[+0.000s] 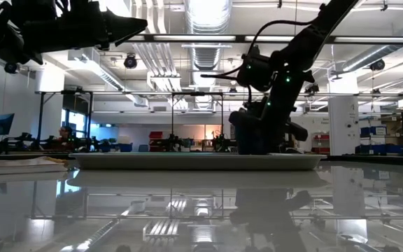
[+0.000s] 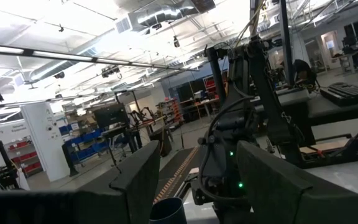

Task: Pick and place plate/cup/fork/spoon on tray
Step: Put the black spoon on the gray serving tray to the right of the pink fork, then return to Home Position

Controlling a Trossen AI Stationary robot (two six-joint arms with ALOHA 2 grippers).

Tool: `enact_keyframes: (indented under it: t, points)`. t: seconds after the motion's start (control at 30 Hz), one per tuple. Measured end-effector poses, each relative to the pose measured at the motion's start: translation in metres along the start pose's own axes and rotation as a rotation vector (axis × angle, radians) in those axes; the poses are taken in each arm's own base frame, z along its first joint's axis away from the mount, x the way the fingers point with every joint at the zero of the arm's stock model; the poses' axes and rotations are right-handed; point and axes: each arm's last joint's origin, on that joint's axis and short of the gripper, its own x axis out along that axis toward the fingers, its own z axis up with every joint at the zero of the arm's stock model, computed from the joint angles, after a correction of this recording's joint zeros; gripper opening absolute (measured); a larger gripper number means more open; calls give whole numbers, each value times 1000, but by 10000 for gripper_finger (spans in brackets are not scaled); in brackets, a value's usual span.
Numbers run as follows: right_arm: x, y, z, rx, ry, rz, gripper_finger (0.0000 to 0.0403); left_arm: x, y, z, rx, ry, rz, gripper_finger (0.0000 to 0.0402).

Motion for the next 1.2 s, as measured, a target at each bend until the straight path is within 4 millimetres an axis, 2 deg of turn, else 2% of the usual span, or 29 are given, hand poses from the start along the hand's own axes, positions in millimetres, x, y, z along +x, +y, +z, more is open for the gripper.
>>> enact_keyframes:
  t: [0.73,1.0,1.2]
  points:
    - [-1,-2,-2,-55,35,-31,9,0,0,0,-3,0,0,196]
    - [-14,19,12,-79,31,89,9,0,0,0,-4,3,-1,196]
    - [-25,40,2,-97,84,162,9,0,-1,-2,-3,20,-7,196]
